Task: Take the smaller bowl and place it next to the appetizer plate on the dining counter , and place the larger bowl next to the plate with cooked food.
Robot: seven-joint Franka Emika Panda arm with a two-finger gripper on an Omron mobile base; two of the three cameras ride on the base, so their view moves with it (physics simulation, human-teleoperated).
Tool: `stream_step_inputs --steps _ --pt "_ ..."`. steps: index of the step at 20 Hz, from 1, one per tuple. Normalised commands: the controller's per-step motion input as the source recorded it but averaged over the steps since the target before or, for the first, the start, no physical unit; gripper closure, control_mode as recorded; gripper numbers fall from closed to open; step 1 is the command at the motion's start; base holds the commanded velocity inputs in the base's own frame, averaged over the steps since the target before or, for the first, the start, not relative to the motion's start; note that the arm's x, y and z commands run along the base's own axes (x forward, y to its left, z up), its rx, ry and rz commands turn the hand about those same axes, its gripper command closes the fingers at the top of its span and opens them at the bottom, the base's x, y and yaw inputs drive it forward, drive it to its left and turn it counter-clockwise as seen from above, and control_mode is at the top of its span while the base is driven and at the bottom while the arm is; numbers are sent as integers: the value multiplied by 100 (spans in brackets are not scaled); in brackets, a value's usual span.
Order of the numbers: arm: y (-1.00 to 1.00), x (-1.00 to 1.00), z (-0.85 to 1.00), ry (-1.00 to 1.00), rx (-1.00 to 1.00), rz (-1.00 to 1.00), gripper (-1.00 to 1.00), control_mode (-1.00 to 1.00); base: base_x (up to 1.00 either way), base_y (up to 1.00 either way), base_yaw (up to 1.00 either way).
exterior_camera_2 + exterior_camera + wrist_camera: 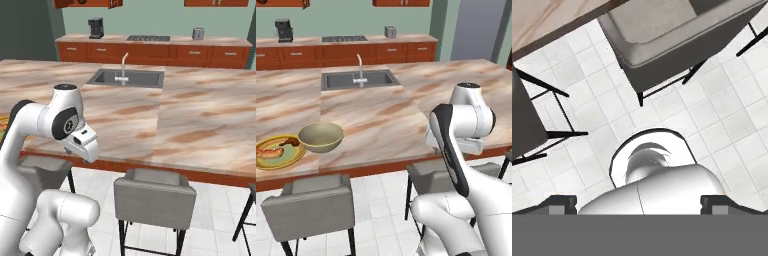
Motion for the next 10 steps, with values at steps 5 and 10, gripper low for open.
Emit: stream_step_inputs --steps 5,10 --pt "0 0 0 0 0 0 -100 100 -24 -100 -13" --pt "0 0 0 0 0 0 -100 100 0 -100 -16"
